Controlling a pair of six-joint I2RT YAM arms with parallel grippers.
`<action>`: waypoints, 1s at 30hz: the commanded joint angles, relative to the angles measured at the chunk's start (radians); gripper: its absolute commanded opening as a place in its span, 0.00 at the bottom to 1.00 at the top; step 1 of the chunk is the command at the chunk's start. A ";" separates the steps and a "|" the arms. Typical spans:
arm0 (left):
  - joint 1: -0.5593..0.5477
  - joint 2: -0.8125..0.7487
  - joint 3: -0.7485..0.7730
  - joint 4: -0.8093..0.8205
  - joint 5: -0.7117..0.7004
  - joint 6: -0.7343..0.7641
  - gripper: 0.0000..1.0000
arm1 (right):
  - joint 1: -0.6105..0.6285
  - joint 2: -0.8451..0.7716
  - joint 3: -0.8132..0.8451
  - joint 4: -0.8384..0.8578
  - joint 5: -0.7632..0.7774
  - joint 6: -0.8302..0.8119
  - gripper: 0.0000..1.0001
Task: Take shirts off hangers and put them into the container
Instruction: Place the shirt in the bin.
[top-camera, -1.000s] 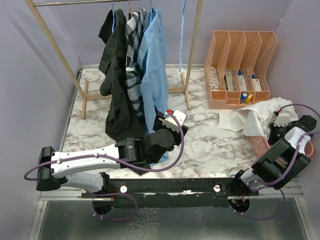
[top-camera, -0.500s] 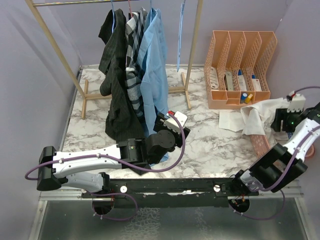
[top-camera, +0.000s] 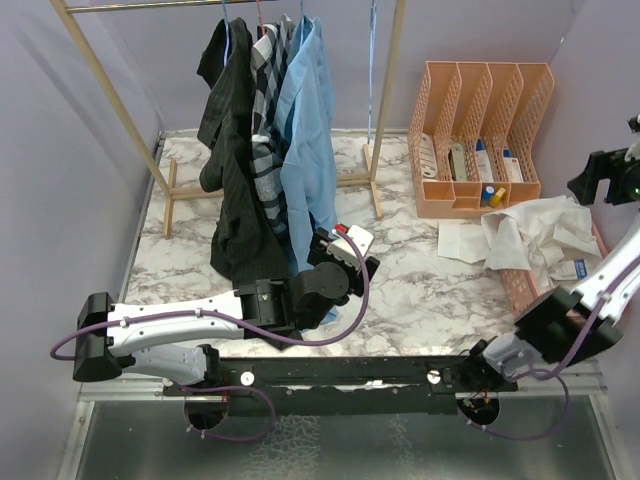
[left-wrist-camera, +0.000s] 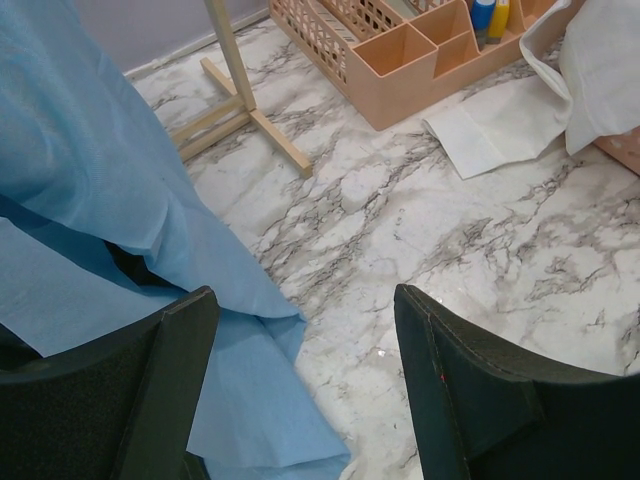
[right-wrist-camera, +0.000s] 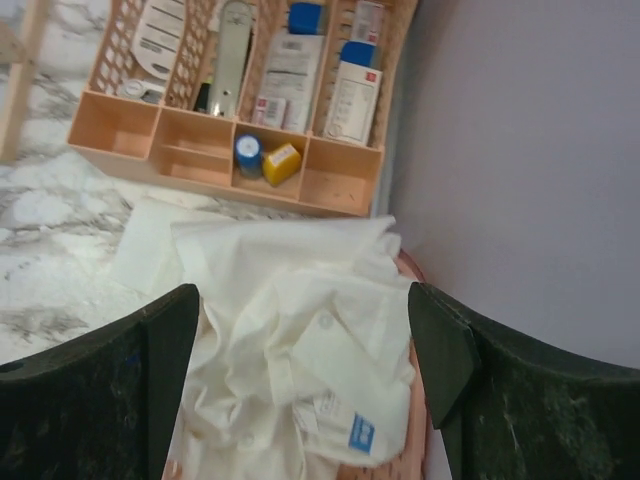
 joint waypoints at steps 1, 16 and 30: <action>-0.004 -0.020 0.006 0.037 0.027 -0.005 0.74 | 0.148 0.219 0.165 -0.192 -0.016 -0.001 0.83; -0.004 -0.013 0.007 0.021 0.027 -0.028 0.72 | 0.697 0.175 -0.110 0.132 0.727 0.074 0.92; -0.004 -0.008 -0.005 0.026 0.021 -0.034 0.71 | 0.728 0.189 -0.238 0.301 0.927 -0.016 0.95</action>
